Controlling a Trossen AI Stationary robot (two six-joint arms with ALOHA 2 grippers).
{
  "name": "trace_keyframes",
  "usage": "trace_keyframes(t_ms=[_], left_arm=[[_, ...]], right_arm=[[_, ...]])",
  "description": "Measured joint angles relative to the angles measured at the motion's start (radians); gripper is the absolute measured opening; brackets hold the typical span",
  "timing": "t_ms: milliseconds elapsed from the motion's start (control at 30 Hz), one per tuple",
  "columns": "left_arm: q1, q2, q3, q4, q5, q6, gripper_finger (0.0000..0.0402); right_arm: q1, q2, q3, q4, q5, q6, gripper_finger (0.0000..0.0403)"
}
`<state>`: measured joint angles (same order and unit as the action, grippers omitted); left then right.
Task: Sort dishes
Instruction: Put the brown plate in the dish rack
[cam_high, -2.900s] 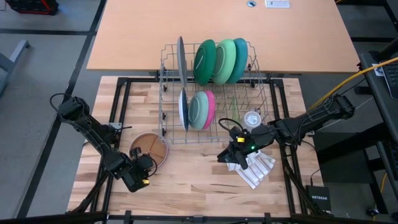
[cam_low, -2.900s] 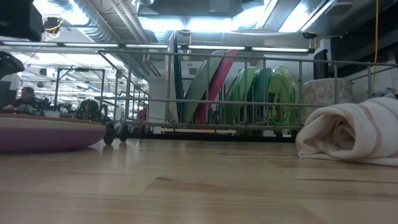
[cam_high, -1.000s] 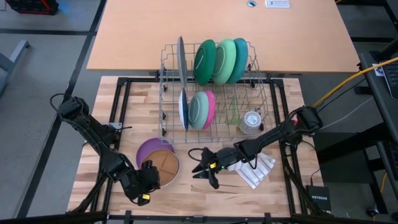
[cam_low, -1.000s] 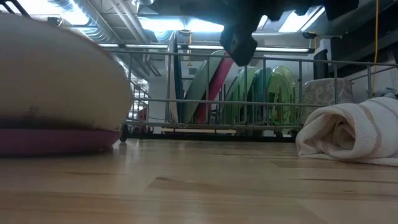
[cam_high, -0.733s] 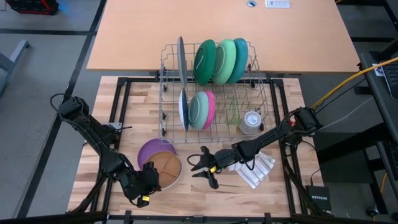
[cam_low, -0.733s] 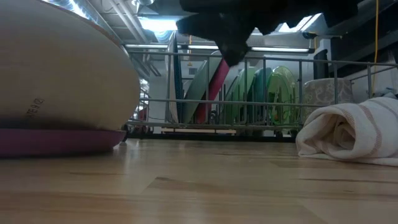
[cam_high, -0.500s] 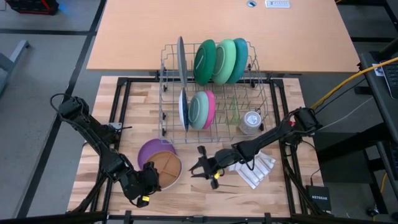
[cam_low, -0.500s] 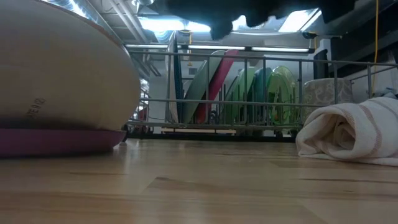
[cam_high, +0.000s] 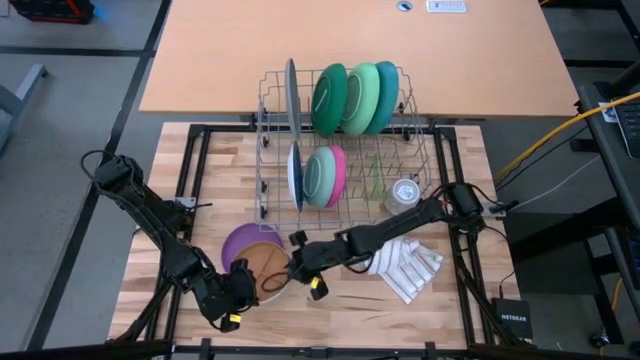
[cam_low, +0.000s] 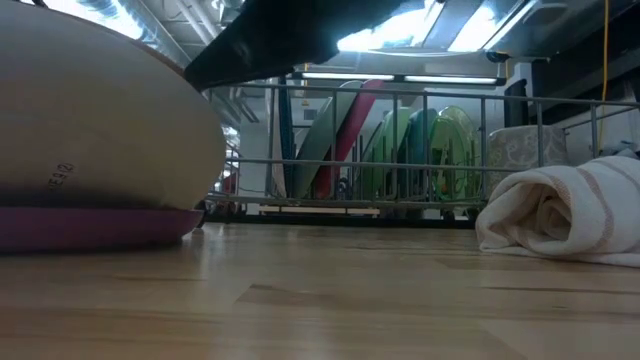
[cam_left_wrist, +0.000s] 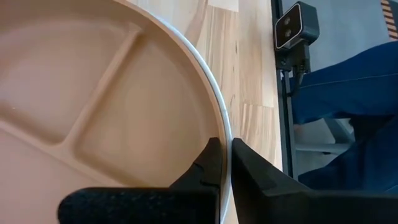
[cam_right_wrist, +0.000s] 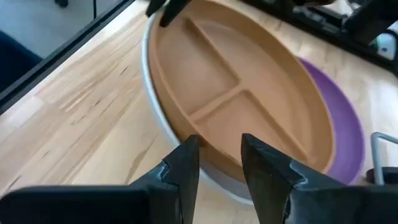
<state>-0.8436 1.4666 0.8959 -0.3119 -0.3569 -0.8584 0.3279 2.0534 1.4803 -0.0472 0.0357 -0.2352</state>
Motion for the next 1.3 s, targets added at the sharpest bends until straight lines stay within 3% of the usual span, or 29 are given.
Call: trace_keyframes(t_ms=[467, 1300], left_arm=[[0.001, 0.0, 0.0, 0.0, 0.003, 0.052, 0.0005], [0.034, 0.0, 0.0, 0.01, 0.105, 0.102, 0.0003]], right_arm=[[-0.008, 0.005, 0.042, -0.11, -0.122, -0.135, 0.0124], [-0.01, 0.005, 0.042, -0.114, -0.043, -0.219, 0.0124]])
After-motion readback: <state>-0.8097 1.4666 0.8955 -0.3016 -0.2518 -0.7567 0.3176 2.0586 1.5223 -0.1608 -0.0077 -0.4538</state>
